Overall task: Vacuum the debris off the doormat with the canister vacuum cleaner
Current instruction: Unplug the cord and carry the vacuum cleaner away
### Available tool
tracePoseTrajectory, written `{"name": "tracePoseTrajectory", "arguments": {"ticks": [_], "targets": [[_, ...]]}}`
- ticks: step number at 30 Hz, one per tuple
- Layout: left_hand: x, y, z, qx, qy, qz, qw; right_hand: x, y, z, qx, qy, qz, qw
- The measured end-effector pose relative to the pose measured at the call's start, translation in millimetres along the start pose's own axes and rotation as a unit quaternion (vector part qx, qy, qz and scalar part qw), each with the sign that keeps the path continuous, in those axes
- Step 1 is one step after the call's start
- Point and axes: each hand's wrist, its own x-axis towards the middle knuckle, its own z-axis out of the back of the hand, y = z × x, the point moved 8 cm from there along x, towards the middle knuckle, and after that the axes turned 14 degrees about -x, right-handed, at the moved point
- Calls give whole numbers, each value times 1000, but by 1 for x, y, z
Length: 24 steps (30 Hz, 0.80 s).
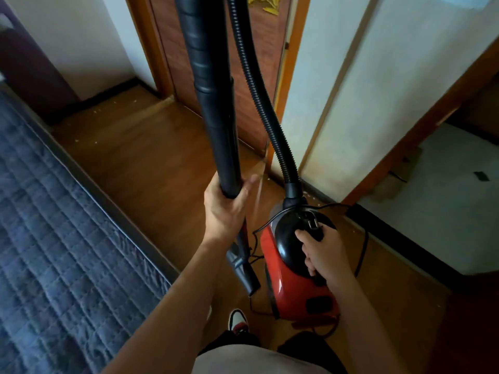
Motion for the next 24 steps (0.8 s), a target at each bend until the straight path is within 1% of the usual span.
{"name": "tracePoseTrajectory", "arguments": {"ticks": [3,7,11,14,19,24], "targets": [[32,5,16,3,-19,-11,1000,29,30,-14,-4,13,22,1000],[66,7,37,20,-65,-29,997,68,63,-34,-7,38,46,998],[100,17,63,37,-121,-28,992,114,96,-59,-46,65,71,994],[130,25,76,41,-161,-31,986,153,124,-76,-59,98,97,989],[195,46,88,82,-235,-31,968,234,175,-106,-84,157,121,977],[259,58,88,113,-293,-1,949,308,235,-125,-82,235,151,957]]}}
